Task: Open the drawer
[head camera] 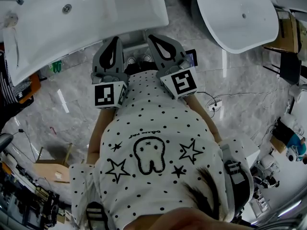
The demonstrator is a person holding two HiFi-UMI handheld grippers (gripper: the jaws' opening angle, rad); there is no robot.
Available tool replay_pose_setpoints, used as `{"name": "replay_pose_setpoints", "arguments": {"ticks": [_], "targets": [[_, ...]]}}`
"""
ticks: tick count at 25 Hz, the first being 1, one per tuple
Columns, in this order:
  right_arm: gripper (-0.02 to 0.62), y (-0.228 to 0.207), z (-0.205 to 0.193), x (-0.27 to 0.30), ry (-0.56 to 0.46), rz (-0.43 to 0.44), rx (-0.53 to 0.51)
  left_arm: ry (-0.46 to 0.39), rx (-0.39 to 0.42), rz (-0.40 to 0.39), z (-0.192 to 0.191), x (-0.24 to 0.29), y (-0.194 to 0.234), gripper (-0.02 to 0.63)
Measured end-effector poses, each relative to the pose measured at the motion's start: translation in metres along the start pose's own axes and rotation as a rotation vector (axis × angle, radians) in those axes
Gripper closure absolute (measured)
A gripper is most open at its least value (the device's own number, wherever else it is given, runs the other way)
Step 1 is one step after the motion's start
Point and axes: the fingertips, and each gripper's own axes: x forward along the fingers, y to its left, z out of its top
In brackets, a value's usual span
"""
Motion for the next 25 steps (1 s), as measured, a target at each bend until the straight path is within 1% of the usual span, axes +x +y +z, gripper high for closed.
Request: {"name": "replay_pose_setpoints", "arguments": {"ticks": [4,15,25], "targets": [[0.581,-0.0033,0.0006,0.0036,0.003,-0.004,0.009,0.003,-0.005,-0.008,0.0004,0.0046,0.0017,0.603],[0.581,0.0009,0.0021,0.0062,0.008,0.001,0.019,0.003,-0.018,0.003,0.0000,0.0012,0.0088,0.603],[0.581,0.0007,-0.0005,0.0049,0.008,0.005,0.005,0.003,-0.018,0.006,-0.0014,0.0010,0.0062,0.603]]}}
